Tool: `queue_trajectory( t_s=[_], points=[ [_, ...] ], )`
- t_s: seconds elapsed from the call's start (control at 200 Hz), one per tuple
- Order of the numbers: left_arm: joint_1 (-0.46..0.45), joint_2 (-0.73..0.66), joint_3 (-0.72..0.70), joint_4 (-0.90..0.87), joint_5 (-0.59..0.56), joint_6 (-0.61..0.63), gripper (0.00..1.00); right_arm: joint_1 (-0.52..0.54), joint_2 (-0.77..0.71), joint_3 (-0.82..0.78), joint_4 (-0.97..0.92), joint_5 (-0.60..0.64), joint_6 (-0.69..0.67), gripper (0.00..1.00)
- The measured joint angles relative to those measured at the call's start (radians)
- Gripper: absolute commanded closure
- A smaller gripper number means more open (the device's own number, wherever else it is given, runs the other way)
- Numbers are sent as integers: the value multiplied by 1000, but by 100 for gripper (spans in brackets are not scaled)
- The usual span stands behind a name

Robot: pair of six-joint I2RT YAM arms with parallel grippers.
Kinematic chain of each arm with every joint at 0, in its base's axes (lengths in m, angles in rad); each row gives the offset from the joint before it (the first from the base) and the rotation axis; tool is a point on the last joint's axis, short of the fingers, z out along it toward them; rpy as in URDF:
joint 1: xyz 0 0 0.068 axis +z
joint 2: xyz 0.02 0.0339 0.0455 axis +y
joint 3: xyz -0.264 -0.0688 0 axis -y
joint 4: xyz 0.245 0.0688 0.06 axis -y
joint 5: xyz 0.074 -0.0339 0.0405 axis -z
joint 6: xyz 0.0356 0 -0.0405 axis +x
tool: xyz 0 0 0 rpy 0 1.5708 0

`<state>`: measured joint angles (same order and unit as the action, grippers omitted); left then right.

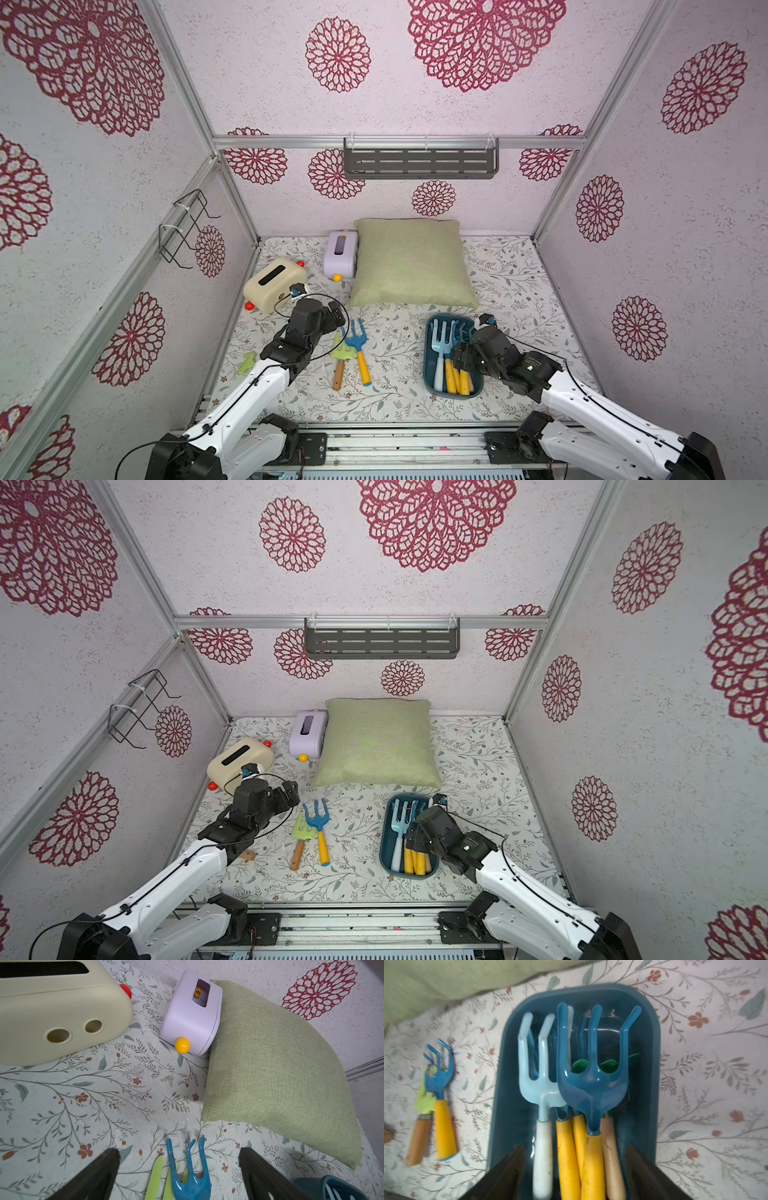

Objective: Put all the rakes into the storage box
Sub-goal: Place the rake in the storage box.

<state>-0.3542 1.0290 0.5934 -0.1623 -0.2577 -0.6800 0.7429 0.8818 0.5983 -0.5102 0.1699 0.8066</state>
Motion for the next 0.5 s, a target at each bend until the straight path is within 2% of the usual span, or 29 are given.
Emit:
queue_trajectory(
  t_s=[0.175, 0.315, 0.5],
  points=[
    [0, 21, 7, -28, -31, -10, 3, -1, -27, 27, 67, -16, -54, 1],
    [-11, 48, 58, -129, -40, -82, 3, -11, -29, 53, 88, -4, -86, 1],
    [-112, 58, 142, -289, -66, -203, 3, -53, -35, 61, 117, 32, -149, 1]
  ],
)
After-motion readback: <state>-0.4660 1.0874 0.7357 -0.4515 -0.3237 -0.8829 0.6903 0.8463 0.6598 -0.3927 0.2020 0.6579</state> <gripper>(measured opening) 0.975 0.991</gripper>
